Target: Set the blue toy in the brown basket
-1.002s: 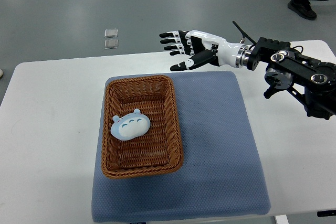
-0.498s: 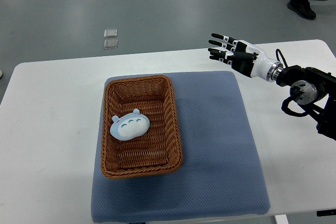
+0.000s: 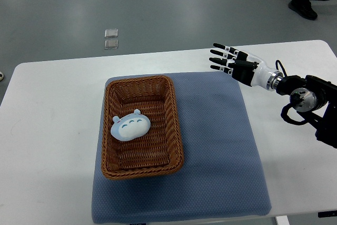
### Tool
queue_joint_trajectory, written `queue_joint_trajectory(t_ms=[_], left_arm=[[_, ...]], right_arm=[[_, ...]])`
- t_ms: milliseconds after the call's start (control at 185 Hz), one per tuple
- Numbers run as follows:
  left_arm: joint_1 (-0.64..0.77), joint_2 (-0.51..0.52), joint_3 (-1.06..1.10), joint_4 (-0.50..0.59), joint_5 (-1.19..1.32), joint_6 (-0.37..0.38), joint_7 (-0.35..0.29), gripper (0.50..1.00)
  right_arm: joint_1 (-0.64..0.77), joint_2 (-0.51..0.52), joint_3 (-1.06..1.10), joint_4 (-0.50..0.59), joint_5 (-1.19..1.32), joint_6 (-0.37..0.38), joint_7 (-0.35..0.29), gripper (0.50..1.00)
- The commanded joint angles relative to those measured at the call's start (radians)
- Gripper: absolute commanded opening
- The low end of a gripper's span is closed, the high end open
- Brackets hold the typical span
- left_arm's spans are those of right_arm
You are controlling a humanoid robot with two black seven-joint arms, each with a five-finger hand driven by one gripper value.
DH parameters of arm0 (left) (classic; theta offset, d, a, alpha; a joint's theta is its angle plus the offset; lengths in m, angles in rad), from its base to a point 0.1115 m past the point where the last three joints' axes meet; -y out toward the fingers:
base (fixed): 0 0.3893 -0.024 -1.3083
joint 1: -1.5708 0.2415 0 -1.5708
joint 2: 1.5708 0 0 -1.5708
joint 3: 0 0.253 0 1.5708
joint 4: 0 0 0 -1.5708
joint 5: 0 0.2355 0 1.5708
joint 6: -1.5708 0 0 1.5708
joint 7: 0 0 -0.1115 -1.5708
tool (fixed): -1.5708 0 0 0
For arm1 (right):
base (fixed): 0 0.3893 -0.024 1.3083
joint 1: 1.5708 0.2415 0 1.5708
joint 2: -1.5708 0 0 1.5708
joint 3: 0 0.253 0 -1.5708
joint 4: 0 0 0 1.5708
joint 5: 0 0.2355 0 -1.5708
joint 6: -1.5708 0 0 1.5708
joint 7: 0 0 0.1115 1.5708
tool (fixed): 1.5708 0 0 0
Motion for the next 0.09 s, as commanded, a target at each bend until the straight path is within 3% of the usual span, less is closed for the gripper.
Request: queue_joint_trajectory(t_ms=[0, 81], left_arm=[[0.000, 0.000, 0.000, 0.000, 0.000, 0.000, 0.000, 1.000], [0.000, 0.000, 0.000, 0.000, 0.000, 0.000, 0.000, 1.000]], right_arm=[[-0.008, 0.003, 0.005, 0.000, 0.001, 0.011, 0.003, 0.913], [-0.009, -0.002, 0.014, 0.002, 0.001, 0.020, 0.008, 0.913]])
